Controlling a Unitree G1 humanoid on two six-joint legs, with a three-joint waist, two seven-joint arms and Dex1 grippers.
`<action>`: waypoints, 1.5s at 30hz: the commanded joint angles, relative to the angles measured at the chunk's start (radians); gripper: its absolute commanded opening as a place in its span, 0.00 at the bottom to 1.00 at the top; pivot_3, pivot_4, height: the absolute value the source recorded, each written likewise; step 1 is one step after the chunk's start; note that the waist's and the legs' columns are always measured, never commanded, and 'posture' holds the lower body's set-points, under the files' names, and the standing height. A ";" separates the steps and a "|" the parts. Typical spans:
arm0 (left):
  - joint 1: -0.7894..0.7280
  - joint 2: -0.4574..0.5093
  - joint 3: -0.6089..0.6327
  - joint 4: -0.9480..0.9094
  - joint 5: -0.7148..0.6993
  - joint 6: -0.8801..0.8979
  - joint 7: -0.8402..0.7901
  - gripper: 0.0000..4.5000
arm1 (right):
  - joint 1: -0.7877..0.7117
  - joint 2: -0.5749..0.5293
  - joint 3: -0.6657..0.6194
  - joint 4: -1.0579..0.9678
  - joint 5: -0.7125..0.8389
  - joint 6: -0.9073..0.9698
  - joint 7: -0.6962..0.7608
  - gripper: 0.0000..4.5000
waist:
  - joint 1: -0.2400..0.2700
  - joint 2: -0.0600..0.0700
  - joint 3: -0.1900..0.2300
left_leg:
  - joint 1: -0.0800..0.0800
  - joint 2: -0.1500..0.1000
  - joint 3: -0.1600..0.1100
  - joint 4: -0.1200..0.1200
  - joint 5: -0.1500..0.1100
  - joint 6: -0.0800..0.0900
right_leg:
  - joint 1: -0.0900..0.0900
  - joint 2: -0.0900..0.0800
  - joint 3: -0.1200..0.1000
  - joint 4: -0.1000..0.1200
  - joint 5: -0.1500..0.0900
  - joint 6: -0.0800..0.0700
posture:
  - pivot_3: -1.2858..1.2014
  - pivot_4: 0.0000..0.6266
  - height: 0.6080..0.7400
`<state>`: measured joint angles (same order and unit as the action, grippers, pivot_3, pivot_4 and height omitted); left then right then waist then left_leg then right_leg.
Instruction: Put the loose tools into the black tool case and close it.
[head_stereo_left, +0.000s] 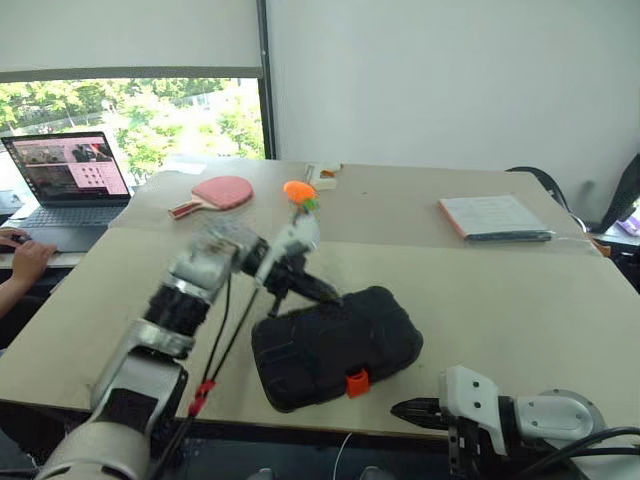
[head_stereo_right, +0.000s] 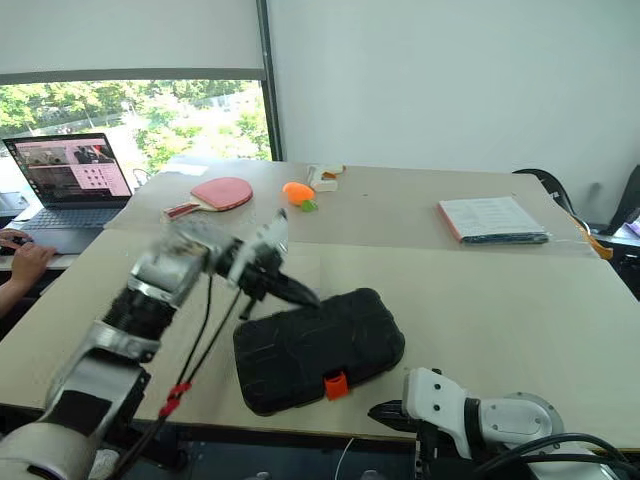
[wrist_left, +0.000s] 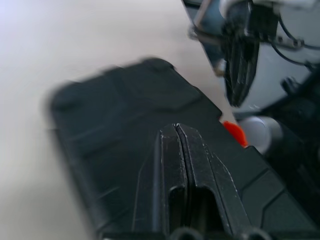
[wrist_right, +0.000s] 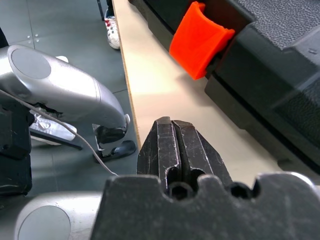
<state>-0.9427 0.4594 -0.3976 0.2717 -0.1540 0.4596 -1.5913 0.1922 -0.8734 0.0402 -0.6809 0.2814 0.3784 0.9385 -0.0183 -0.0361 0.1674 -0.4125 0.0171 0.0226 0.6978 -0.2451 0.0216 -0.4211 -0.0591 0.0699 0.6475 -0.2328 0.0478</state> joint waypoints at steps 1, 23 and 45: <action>0.032 0.001 -0.126 0.013 0.142 -0.191 0.045 0.01 | -0.030 0.011 0.016 -0.037 0.012 0.018 -0.014 0.00 | 0.001 0.000 0.000 | 0.000 0.000 0.000 0.000 0.000 0.000 | 0.000 0.000 0.000 0.000 0.000 0.000 | 0.52 0.24 0.98; 0.071 -0.006 -0.144 0.076 0.202 -0.316 0.095 0.01 | -0.208 0.130 0.183 0.062 -0.065 0.056 -0.091 0.00 | 0.005 -0.003 -0.019 | 0.025 0.001 0.000 -0.004 -0.001 0.001 | 0.026 0.000 -0.001 -0.006 -0.009 0.007 | 0.52 0.24 0.98; 0.092 -0.009 -0.144 0.079 0.212 -0.296 0.114 0.01 | -0.270 0.285 0.172 0.180 -0.148 0.036 -0.207 0.00 | 0.000 -0.003 -0.019 | 0.023 0.002 0.000 -0.005 -0.001 0.001 | 0.023 0.000 0.000 -0.005 -0.009 0.006 | 0.52 0.24 0.98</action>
<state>-0.8948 0.4515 -0.4749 0.3126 0.0048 0.1510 -1.4660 -0.0334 -0.6155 0.2701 -0.4813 0.1398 0.4383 0.8022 -0.0182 -0.0394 0.1488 -0.3890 0.0187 0.0223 0.6930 -0.2461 0.0226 -0.3976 -0.0592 0.0695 0.6421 -0.2419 0.0540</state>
